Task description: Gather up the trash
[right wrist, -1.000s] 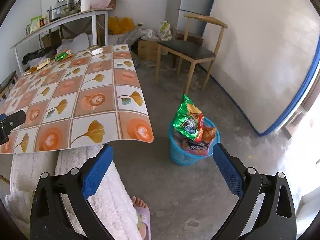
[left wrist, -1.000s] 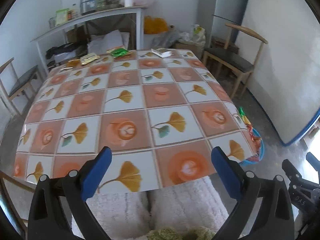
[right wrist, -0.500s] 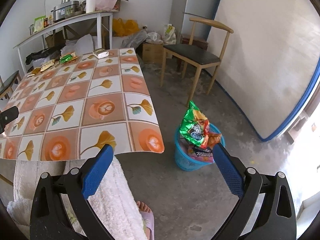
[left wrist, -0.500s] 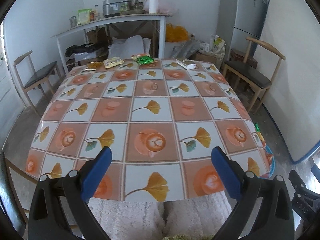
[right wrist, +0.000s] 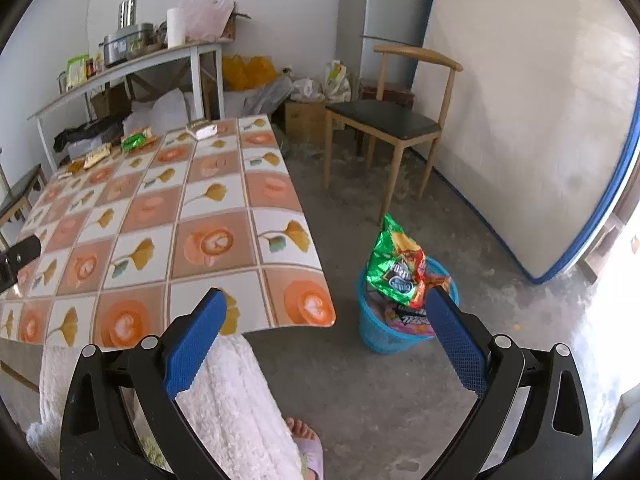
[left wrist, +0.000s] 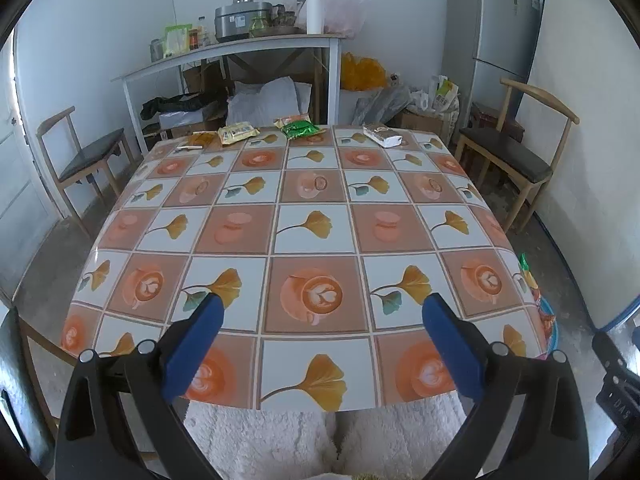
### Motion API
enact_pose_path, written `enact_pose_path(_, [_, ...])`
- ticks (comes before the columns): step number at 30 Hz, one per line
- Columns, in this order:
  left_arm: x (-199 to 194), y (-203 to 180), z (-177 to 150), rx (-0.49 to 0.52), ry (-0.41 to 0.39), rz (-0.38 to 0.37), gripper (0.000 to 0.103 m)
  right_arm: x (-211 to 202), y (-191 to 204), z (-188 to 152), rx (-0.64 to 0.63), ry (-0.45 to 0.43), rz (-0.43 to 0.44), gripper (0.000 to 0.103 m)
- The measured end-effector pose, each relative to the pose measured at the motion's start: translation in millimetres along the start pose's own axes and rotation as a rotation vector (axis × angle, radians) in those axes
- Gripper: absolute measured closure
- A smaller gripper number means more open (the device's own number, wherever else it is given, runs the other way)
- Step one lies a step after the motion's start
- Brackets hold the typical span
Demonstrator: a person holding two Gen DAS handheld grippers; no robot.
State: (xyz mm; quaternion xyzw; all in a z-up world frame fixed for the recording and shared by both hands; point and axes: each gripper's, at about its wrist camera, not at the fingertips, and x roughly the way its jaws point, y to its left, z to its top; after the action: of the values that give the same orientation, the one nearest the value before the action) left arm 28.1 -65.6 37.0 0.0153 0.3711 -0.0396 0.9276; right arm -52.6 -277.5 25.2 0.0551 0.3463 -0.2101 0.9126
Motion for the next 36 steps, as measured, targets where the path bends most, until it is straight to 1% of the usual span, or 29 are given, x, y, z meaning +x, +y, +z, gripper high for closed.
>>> enact_pose_path(9, [-3.7, -7.8, 0.5, 0.021, -0.014, 0.003, 0.006, -0.7, -5.3, 2.2, 0.023, -0.021, 0.002, 0.007])
enact_pose_path(36, [-6.6, -16.8, -1.2, 0.046, -0.011, -0.005, 0.006, -1.5, -9.2, -1.1, 0.034, -0.027, 0.002, 0.007])
